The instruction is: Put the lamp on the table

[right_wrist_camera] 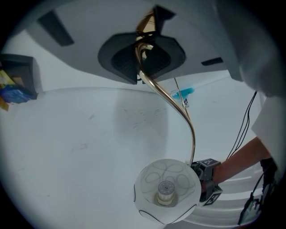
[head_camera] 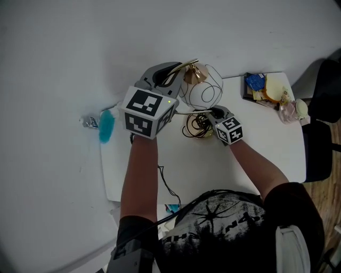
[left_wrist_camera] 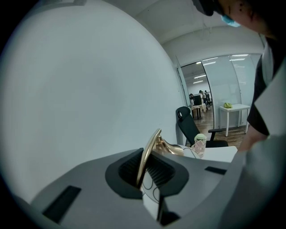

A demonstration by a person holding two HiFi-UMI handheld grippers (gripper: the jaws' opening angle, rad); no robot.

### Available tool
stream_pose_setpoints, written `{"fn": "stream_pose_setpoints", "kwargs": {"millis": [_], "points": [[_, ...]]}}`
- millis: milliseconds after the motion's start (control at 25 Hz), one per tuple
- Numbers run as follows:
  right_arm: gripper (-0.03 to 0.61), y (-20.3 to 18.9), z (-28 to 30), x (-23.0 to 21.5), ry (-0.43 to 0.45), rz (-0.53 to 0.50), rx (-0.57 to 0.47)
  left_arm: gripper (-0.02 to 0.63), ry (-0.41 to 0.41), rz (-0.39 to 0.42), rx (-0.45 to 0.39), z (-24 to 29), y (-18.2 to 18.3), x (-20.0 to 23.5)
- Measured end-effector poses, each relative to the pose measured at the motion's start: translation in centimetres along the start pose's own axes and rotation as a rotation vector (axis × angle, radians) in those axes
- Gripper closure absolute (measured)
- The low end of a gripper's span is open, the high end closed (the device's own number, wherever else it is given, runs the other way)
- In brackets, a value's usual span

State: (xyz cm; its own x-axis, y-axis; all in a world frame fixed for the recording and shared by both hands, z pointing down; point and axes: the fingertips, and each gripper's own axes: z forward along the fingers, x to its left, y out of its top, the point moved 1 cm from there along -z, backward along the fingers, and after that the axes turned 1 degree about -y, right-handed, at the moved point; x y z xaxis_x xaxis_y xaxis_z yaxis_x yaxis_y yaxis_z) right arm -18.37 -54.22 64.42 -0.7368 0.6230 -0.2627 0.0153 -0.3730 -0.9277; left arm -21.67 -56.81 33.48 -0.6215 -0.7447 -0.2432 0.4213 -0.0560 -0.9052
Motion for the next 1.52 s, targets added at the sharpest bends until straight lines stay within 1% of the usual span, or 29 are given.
{"fn": "stream_pose_setpoints", "kwargs": {"millis": [280,320,360,400,520,680,880,1000,1120,1320,1520], "points": [[0.547,-0.2,-0.1,0.0,0.006,-0.007,0.023,0.586,0.006,-0.002,0.002,0.0,-0.1,-0.1],[0.523,-0.2,-0.1,0.2,0.012,-0.003,0.024,0.586,0.007,-0.001,0.003,0.0,-0.1,-0.1],[0.424,-0.1,-0.2,0.2,0.018,-0.001,0.024,0.586,0.008,0.0,0.004,-0.1,-0.1,-0.2],[0.386,0.0,-0.2,0.3,0.02,-0.006,0.026,0.586,0.009,0.003,0.004,-0.1,-0.1,-0.2],[0.382,0.4,-0.8,0.1,0.015,-0.02,0.03,0.586,0.011,0.015,0.003,-0.2,0.2,-0.3],[0.382,0.5,-2.3,0.0,0.015,-0.017,0.033,0.586,0.016,0.012,0.009,-0.3,0.0,-0.6],[0.382,1.0,-3.9,0.7,0.034,-0.036,0.02,0.586,0.025,0.031,0.001,-0.6,0.0,-1.7],[0.382,1.9,-4.5,1.5,0.048,-0.032,0.027,0.588,0.029,0.033,0.008,-0.6,0.2,-1.2],[0.382,2.3,-5.7,2.2,0.056,-0.046,0.028,0.589,0.035,0.051,-0.01,-1.0,0.5,-1.9],[0.382,1.8,-8.0,2.4,0.063,-0.074,-0.01,0.589,0.069,0.092,-0.039,-2.2,0.0,-4.3],[0.382,2.7,-9.2,2.4,0.057,-0.083,-0.023,0.589,0.078,0.098,-0.046,-2.2,0.2,-4.2]]}}
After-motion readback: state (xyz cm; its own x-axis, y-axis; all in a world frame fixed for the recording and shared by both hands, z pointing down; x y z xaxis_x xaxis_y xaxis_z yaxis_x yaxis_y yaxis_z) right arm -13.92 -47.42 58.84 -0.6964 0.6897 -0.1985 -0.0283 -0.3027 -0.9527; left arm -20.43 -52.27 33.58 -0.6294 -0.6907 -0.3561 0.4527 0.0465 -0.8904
